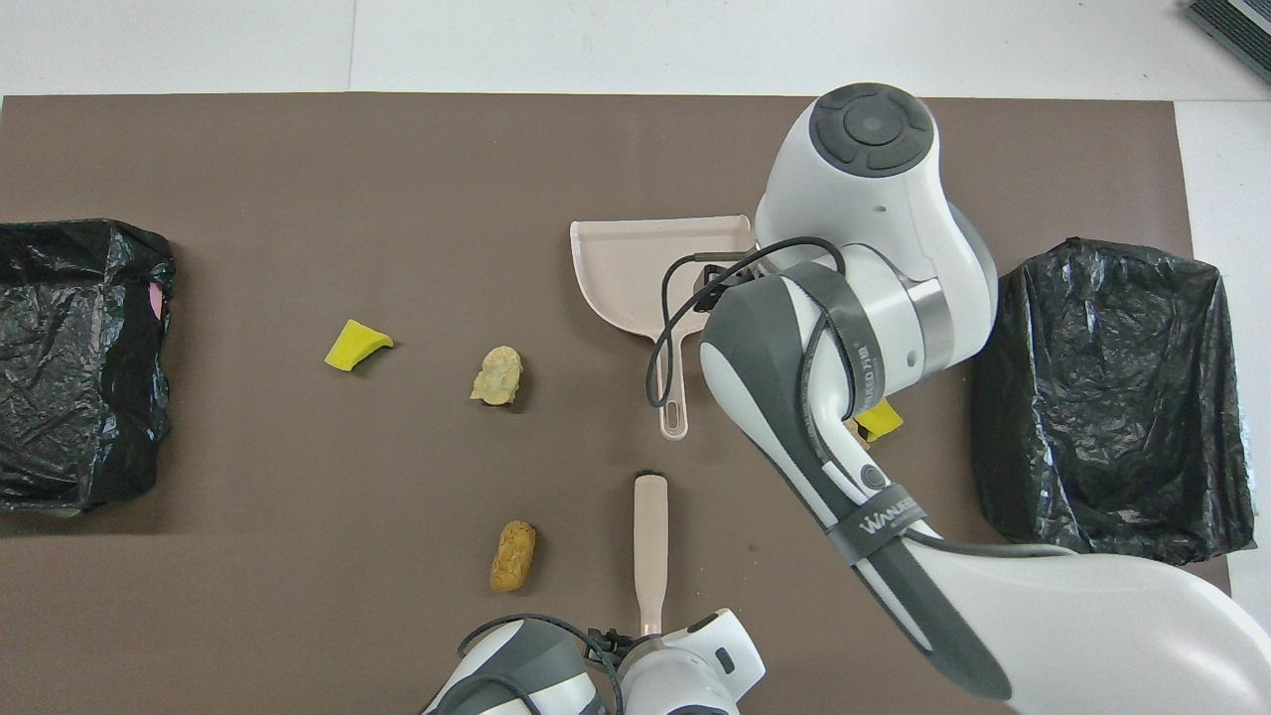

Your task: Sweep and dump trash in bin

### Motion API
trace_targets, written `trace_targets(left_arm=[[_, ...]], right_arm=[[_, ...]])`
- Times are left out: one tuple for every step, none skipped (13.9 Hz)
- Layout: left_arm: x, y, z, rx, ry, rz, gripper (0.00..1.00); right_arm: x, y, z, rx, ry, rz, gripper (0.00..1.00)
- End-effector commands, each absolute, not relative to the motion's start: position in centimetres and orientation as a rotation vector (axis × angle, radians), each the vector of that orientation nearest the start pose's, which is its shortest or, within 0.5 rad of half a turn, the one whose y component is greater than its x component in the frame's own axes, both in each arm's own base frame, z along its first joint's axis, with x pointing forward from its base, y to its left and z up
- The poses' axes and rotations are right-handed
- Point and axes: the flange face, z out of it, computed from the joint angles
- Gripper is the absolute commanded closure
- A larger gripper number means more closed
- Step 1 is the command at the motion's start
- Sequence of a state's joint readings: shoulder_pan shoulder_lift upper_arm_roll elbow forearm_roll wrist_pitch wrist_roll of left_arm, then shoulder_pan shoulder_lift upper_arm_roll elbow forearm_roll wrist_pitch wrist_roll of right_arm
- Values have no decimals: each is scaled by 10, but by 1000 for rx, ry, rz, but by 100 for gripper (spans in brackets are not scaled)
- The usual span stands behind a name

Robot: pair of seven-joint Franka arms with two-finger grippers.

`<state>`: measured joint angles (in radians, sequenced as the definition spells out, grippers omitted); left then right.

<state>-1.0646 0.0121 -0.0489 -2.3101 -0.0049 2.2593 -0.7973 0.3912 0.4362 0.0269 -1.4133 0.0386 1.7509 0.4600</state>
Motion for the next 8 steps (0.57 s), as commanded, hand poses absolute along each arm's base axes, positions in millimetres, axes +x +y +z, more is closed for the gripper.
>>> trace_targets(left_arm=[[228,-450,338,-3074,437,53,28],[229,-450,339,-3075,435,53,51],[234,-448,342,-3081,419,49,65],[240,-447,346,-3088,401,44,80],[245,-444,350,-3084,382,49,91],[247,-442,352,-3066,376,70,100],[245,-440,352,-3046,378,91,100],[244,-438,353,-3033,381,105,100]], right_arm=[[607,303,429,-3095,83,209,0],[604,315,416,-3098,111,200,0],[602,325,406,-3095,121,200,0],[598,331,394,-3095,112,211,0],[595,330,380,-3097,101,234,0],[590,328,364,-3109,91,271,0],[584,328,354,-3106,73,291,0],[577,326,348,-3107,66,330,0]])
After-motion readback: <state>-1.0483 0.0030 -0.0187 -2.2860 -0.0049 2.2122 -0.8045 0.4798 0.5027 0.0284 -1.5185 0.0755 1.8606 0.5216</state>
